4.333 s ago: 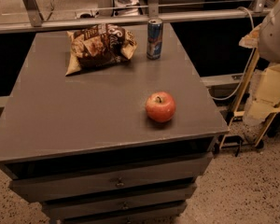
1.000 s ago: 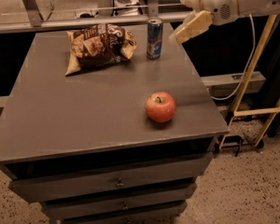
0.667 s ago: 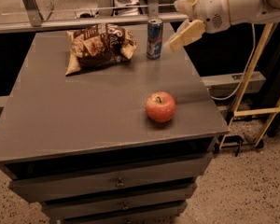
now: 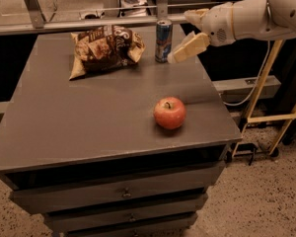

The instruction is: Move redbull can near apple

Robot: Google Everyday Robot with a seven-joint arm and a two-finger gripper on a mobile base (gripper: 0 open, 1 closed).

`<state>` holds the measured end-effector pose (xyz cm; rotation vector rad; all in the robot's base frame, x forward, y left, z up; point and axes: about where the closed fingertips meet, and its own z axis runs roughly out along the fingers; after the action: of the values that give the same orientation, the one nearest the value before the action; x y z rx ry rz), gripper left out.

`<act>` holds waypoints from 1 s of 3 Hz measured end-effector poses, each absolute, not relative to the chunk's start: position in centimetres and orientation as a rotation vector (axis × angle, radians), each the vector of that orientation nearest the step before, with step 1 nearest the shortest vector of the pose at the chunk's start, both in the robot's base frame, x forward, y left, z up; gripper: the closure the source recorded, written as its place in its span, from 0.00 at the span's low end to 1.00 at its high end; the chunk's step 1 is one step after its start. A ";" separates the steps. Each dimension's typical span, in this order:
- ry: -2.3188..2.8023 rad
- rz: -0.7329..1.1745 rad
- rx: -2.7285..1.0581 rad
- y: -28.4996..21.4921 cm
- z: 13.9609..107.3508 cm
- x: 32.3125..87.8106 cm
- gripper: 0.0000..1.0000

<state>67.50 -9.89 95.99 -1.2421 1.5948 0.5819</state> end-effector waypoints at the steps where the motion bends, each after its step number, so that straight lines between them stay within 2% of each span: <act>1: 1.597 0.607 -1.183 -10.2 95.0 68.9 0.00; 3: 1.603 0.666 -1.139 -9.0 92.4 71.3 0.00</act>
Offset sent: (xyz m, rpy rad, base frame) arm 0.0446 -0.0051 -0.0376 0.1313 0.0606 -0.0570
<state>71.27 -8.95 92.41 -1.1390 1.6032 0.6659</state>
